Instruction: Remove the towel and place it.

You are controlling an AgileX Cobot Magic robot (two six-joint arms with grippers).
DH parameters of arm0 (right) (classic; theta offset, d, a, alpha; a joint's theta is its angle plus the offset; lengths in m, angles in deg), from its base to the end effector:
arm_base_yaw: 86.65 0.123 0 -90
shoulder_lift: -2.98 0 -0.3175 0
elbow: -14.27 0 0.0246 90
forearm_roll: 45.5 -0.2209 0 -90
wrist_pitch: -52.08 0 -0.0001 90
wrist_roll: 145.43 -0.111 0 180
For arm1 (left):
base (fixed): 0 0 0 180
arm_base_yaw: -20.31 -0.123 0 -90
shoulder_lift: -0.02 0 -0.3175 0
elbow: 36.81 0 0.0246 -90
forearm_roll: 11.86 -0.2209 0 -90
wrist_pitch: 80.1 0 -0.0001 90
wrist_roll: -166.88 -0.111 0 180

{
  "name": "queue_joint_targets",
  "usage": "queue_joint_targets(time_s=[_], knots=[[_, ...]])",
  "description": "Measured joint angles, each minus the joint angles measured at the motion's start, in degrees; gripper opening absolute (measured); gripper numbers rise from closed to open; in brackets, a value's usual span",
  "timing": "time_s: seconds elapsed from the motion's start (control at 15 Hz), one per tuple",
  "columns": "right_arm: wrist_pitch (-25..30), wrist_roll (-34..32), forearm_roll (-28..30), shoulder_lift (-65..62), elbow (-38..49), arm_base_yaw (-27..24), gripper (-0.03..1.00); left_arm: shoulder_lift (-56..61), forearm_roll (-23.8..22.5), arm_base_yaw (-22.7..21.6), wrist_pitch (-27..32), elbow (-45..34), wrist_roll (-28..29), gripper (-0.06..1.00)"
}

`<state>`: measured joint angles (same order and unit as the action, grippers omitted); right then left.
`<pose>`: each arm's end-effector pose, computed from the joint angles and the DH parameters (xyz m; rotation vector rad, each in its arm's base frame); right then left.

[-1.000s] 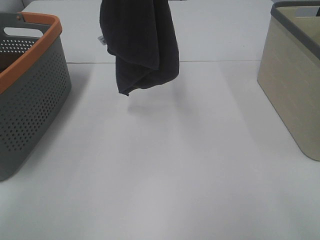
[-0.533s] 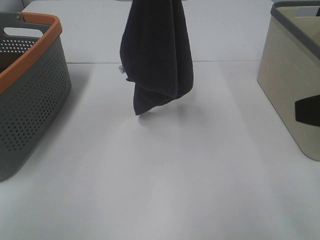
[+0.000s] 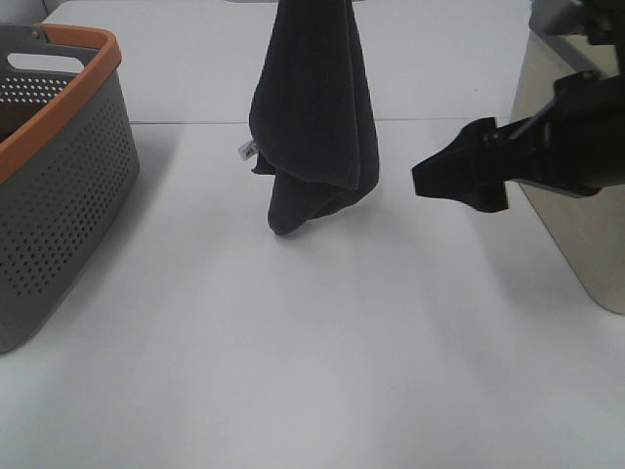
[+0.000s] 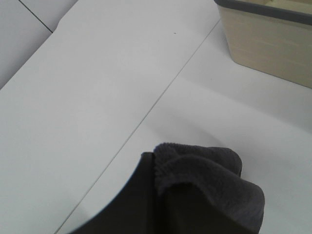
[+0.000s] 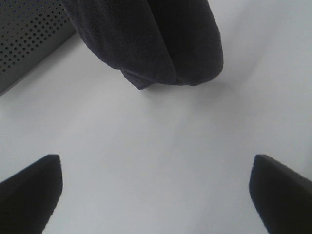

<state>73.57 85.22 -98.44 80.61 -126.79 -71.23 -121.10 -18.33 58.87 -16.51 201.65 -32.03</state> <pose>0.2053 0.0904 0.2882 -0.4561 2.2300 0.4811 0.3496 -0.2644 0.4530 1.0556 1.9276 -0.0528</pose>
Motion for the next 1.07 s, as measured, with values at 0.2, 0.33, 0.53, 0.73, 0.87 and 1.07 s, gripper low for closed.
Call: queue_joint_targets(time_s=[0.2,0.33,0.53,0.73,0.87,1.07], knots=[[-7.85,-0.69,-3.32,5.61,-1.72,6.65,0.94,0.00,-1.03,0.00,0.17,0.00,4.35,0.00],[-11.57,-0.74,-5.67,8.02,-3.32,10.20,0.94,0.00,-1.15,0.00,0.11,0.00,8.08,0.00],[-23.61,-1.09,-8.25,12.61,-8.54,20.45,0.88,-1.09,-2.64,0.00,-0.80,0.00,16.27,0.00],[-30.77,-4.81,-8.94,14.55,-11.29,24.24,0.86,-1.95,-3.27,0.00,-1.38,0.00,17.30,0.00],[-32.89,-7.62,-9.22,16.50,-14.09,24.47,0.85,-2.41,-3.55,0.00,-2.12,0.00,17.42,0.00],[-33.00,-10.37,-9.40,19.77,-18.39,24.47,0.84,-2.52,-3.55,0.00,-3.15,0.00,18.11,0.00]])
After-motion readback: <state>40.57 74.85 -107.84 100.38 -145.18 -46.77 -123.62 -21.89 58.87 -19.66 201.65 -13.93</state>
